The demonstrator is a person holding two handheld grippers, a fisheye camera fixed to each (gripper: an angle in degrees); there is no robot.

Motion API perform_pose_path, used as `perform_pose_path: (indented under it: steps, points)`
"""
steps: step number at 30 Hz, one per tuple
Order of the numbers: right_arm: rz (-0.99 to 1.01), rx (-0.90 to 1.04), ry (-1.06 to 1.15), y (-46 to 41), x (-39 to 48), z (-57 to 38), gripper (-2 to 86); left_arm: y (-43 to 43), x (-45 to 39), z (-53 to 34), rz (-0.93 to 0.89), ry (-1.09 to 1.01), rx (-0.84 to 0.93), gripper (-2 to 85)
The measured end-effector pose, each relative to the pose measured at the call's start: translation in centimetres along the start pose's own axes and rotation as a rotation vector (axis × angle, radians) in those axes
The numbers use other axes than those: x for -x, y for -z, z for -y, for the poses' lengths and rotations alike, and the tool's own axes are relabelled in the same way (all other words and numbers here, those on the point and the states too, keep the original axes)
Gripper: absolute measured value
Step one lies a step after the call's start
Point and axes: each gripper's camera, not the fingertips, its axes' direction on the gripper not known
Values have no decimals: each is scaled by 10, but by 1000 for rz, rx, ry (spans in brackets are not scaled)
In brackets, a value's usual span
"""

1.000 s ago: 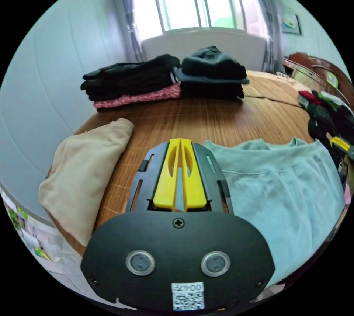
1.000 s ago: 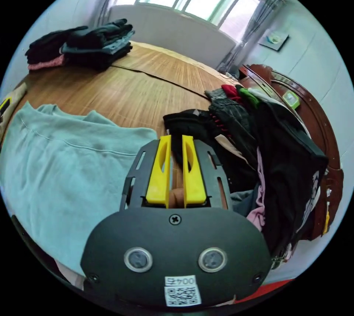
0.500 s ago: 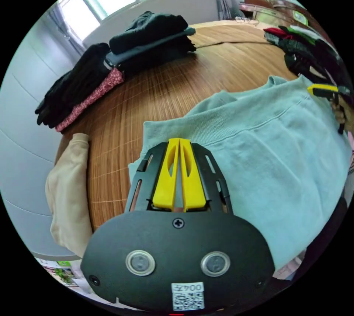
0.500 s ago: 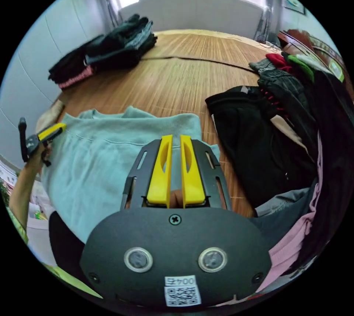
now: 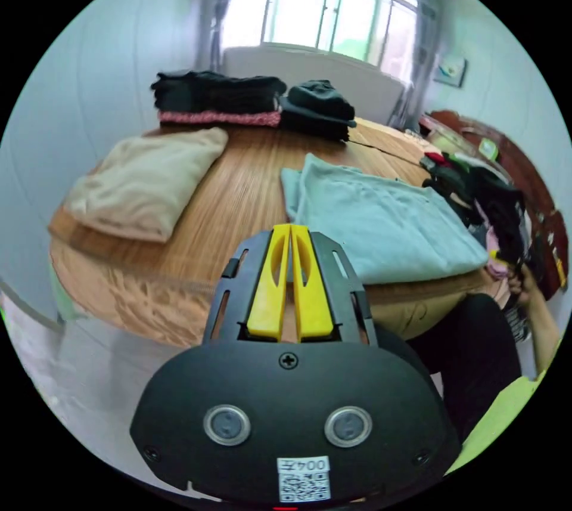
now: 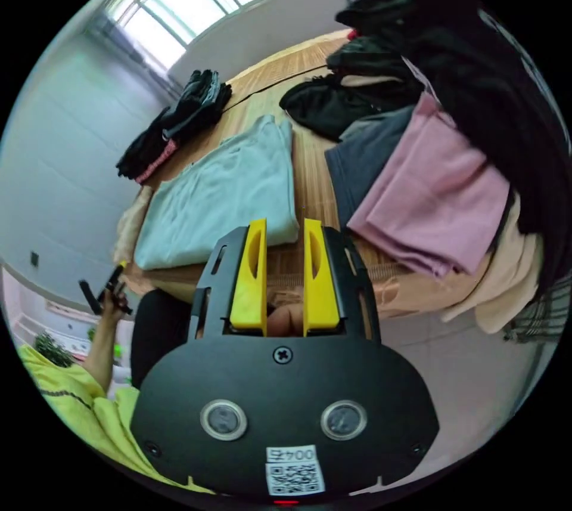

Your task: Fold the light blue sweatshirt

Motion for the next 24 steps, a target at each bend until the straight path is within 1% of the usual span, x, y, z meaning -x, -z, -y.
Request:
perform_pose_path:
  steps: [2, 3, 4, 6, 7, 11, 14, 20, 24]
  points:
    - [101, -3, -114, -2, -27, -15, 108, 2, 45, -41, -102, 125, -11, 19]
    - [157, -14, -179, -5, -41, -22, 114, 0, 53, -50, -121, 139, -14, 22]
    - [177, -16, -209, -8, -47, -24, 116, -4, 59, -62, -148, 108, -7, 30]
    - [235, -11, -282, -20, -62, -29, 123, -12, 48, -69, -116, -6, 22, 41]
    - [243, -9, -295, -23, -64, -29, 124, -18, 32, -68, -89, -106, 38, 52]
    - [317, 3, -360, -44, -74, -24, 133, -50, -15, -45, -36, -396, 108, 78]
    - [380, 3, -406, -52, -80, -21, 137, -71, -26, -28, -16, -538, 159, 86]
    - [399, 10, -440, -51, -91, -21, 146, -91, -12, -15, -157, -627, 265, 86]
    - [459, 4, -500, -56, -102, -19, 156, -107, -11, -9, -193, -632, 286, 73]
